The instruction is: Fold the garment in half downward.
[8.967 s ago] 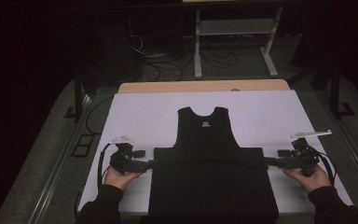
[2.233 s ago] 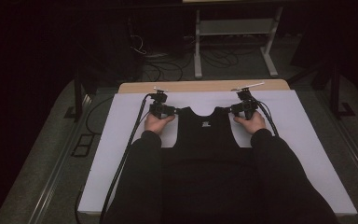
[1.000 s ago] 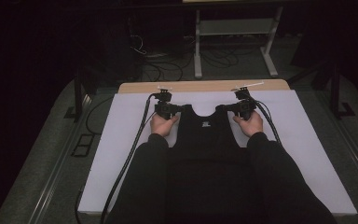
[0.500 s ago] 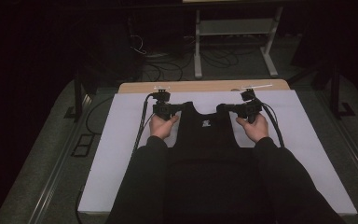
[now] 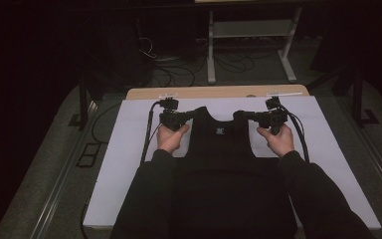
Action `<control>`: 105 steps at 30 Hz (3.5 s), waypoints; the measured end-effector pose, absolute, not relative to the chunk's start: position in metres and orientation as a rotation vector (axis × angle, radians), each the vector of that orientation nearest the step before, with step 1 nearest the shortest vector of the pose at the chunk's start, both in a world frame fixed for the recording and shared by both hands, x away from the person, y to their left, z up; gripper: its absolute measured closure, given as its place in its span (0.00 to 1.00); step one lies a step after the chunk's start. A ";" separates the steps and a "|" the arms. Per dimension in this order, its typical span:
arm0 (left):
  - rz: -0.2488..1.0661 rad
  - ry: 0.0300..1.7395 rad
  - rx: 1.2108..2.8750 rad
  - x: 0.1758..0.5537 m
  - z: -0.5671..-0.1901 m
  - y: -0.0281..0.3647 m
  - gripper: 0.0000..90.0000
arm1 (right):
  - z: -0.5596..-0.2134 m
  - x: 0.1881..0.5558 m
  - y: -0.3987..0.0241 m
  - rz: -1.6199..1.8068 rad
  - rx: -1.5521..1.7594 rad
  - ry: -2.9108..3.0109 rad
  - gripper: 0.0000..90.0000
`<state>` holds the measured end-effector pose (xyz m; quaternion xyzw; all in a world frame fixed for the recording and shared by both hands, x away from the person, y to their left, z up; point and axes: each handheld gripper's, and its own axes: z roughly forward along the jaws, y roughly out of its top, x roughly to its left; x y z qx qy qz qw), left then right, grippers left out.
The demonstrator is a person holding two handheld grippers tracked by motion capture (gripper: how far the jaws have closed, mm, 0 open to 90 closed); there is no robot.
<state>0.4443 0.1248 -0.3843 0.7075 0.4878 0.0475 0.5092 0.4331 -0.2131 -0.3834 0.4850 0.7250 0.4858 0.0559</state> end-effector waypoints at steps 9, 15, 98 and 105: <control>0.141 1.115 1.669 0.419 -0.370 0.137 0.97 | -0.378 0.419 -0.216 1.563 1.459 2.160 0.96; 0.147 1.094 1.651 0.405 -0.368 0.141 0.97 | -0.376 0.409 -0.215 1.611 1.450 2.155 0.96; -0.138 0.893 1.863 0.268 -0.412 0.157 0.97 | -0.415 0.279 -0.226 1.646 1.454 2.585 0.96; -0.177 0.892 1.895 0.265 -0.419 0.160 0.97 | -0.421 0.274 -0.224 1.590 1.454 2.646 0.96</control>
